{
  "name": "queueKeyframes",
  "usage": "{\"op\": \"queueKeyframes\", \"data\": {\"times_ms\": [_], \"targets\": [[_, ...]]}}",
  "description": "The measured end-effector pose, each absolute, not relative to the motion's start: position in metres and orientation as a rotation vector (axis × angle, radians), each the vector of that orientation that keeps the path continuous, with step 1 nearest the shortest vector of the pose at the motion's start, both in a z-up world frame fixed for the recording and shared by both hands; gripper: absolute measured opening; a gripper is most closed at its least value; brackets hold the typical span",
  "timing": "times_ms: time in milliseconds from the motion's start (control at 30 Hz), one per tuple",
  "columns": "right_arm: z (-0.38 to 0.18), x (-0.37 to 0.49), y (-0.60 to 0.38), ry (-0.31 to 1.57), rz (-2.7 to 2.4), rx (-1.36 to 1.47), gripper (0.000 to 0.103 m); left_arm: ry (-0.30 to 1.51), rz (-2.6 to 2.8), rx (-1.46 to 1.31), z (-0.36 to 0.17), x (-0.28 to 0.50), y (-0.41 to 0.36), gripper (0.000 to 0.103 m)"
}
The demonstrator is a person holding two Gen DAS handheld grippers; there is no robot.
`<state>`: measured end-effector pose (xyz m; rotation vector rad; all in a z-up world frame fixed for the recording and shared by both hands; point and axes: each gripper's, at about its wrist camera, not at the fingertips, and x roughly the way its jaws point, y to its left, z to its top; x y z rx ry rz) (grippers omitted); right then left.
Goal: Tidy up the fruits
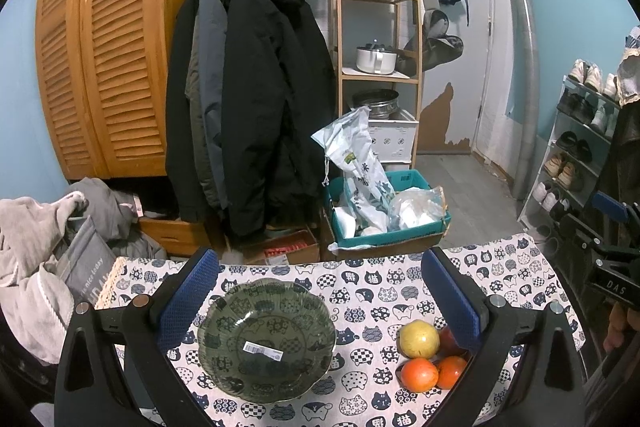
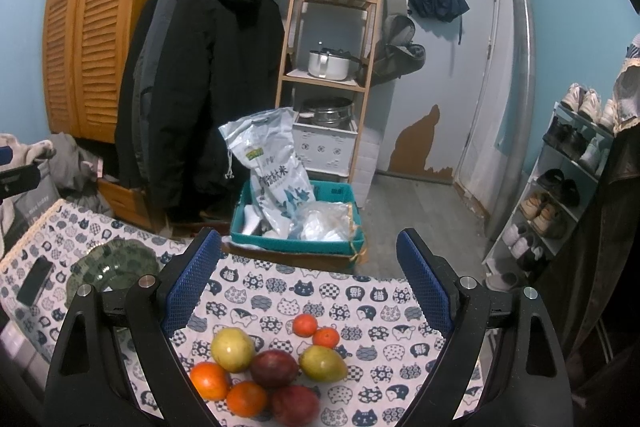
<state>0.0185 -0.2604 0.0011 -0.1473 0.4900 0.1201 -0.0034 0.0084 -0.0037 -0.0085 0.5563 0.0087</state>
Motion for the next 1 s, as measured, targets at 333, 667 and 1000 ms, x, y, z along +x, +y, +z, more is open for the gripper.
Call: {"op": "queueKeyframes", "data": {"times_ms": [333,667,1000], "targets": [[0.0,0.018,-0.259,0.489,0.118,-0.15,0.088,0.56,0.006,-0.013,-0.003,-0.003,0.007,0.102],[0.0,0.019,-0.261,0.489,0.117,-0.15,0.088,0.567,0.005,-0.017,-0.004,-0.003,0.004,0.102],[-0.008,0.018,-0.271,0.504,0.115,-0.135,0.088,0.575,0.0,-0.011,-0.009,-0.003,0.0,0.102]]}}
